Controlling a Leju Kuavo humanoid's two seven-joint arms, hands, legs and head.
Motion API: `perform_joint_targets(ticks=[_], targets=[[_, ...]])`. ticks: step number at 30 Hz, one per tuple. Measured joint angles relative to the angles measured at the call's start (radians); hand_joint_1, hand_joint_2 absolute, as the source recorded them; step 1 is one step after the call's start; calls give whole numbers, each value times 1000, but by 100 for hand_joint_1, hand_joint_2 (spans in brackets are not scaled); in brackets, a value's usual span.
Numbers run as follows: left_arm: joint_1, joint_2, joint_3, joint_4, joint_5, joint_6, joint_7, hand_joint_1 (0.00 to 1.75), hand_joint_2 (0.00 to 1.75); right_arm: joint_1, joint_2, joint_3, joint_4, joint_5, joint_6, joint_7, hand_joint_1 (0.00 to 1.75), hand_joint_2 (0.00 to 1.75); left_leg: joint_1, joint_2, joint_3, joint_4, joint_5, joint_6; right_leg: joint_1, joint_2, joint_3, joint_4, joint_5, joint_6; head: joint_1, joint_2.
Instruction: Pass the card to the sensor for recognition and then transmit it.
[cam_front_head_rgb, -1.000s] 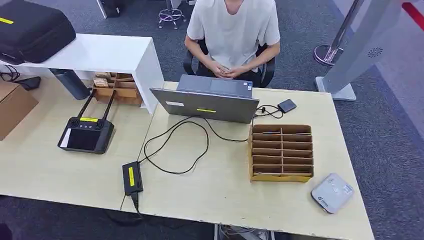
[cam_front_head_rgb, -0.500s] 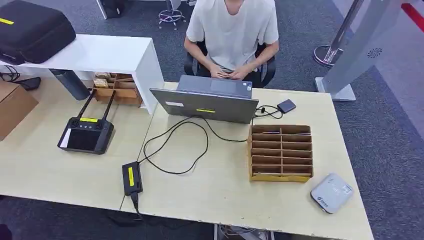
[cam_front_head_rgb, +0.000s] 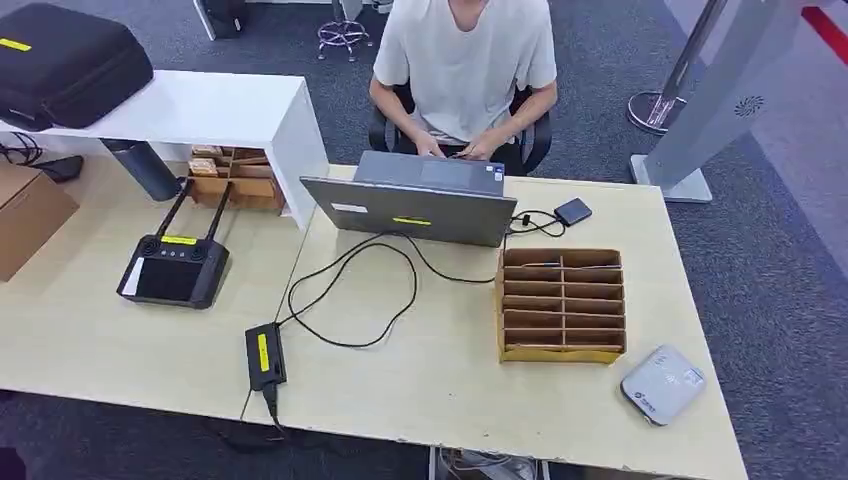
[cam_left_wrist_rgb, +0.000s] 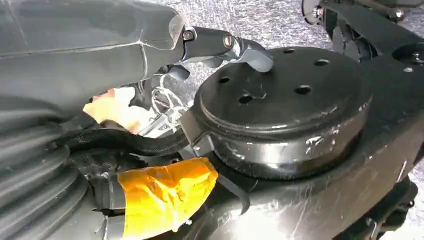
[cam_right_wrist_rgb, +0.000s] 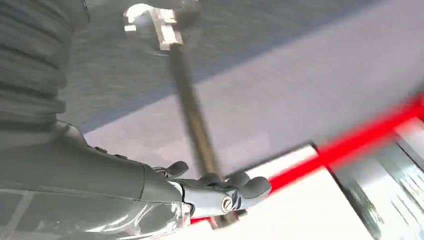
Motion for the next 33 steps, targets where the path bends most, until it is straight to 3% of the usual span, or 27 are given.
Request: perform_joint_targets(ticks=[6, 11, 14, 18, 21, 26, 30, 33], targets=[[2, 15, -8, -29, 0, 3, -3, 0, 175, -52, 19, -65, -50, -5, -1, -27, 0, 175, 0, -4, -3, -1, 0, 0, 0, -4, 0, 0, 0, 0, 0, 0], [-10, 26, -47, -32, 0, -24, -13, 0, 175, -110, 26, -76, -109, -130, -56, -88, 0, 175, 0, -2, -2, -1, 0, 0, 0, -1, -1, 0, 0, 0, 0, 0], [-20, 31, -74, -28, 0, -46, -15, 0, 175, -138, 7, -67, -147, -242, -51, -68, 0, 175, -1, -3, -3, -1, 1, 0, -1, -3, -1, 0, 0, 0, -1, 0], [-35, 31, -111, -25, 0, -41, -31, 0, 175, -178, -60, -22, -185, -337, 83, 9, 0, 175, -1, -3, -3, -1, 1, 0, -1, -3, 0, 1, 0, 0, 0, 0], [-46, 31, -135, -20, 0, -39, -36, 0, 175, -224, -105, 17, -196, -351, 131, 48, 0, 175, -1, -3, -3, 0, 1, 1, -1, -3, 0, 1, 0, 0, 0, 0], [-68, 29, -177, -17, 0, -20, -50, 0, 175, -394, -177, 172, -206, -284, 251, 124, 0, 175, -2, -1, -4, -1, 3, 0, -2, 0, -3, 2, 3, 0, -1, 0], [-91, 25, -210, -16, -8, -6, -49, 0, 175, -601, -188, 366, -201, -168, 263, 173, 0, 175, -1, 1, -3, -1, 5, 0, -1, 2, -4, 2, 4, -1, -1, 0], [-100, 18, -229, -9, -9, -13, -49, 0, 175, -688, -178, 474, -193, -142, 243, 171, 0, 175, -1, -6, -5, -1, 7, -1, -1, -5, -3, 3, 4, -1, 0, 0]])
